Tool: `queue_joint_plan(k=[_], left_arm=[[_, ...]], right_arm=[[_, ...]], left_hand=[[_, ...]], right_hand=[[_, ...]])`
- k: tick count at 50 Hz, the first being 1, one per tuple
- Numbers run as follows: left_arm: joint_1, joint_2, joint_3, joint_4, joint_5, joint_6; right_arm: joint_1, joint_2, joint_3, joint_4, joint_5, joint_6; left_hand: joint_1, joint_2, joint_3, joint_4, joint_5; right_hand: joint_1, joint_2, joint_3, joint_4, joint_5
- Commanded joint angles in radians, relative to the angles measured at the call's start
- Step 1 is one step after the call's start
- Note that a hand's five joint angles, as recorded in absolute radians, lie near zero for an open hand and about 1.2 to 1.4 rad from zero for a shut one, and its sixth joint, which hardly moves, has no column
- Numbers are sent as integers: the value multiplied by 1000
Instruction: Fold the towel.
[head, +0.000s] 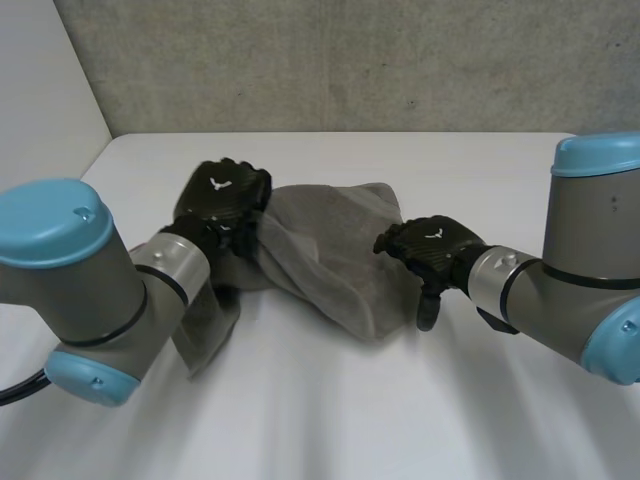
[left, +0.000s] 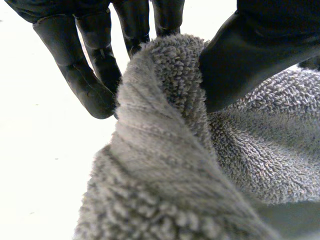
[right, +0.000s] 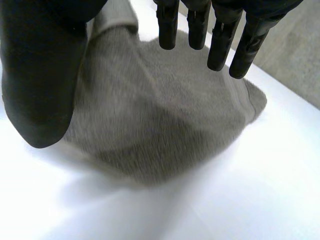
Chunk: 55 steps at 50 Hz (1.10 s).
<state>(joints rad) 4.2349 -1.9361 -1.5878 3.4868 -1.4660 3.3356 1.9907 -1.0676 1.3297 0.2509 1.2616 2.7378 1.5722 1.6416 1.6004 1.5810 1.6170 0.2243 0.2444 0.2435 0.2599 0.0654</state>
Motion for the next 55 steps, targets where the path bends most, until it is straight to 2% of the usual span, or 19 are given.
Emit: queue_joint_plan(k=[1, 13, 23, 25, 33, 55], left_arm=[[31, -4, 14, -2, -23, -1], [46, -7, -3, -2, -25, -2], [74, -4, -4, -3, -20, -53], [74, -4, -4, -3, -20, -54], [74, -4, -18, -3, -19, -56], [62, -9, -18, 0, -16, -57]], right_arm=[[-21, 17, 39, -13, -17, 11], [-4, 156, 13, -88, -16, 57], [36, 219, 8, -255, -1, 91], [36, 228, 2, -259, -1, 92], [45, 236, -20, -260, 1, 98], [48, 262, -67, -268, -2, 85]], left_hand=[[-176, -245, -204, -185, -395], [-176, -245, -204, -185, -395], [-176, -245, -204, -185, -395], [-176, -245, -204, -185, -395], [-176, -245, -204, -185, -395], [-176, -245, -204, -185, -395]], right_hand=[[-50, -70, -69, -85, -65], [-50, -70, -69, -85, -65], [-50, -70, -69, -85, -65], [-50, -70, -69, -85, -65], [186, 166, 167, 151, 171], [321, 301, 302, 286, 306]])
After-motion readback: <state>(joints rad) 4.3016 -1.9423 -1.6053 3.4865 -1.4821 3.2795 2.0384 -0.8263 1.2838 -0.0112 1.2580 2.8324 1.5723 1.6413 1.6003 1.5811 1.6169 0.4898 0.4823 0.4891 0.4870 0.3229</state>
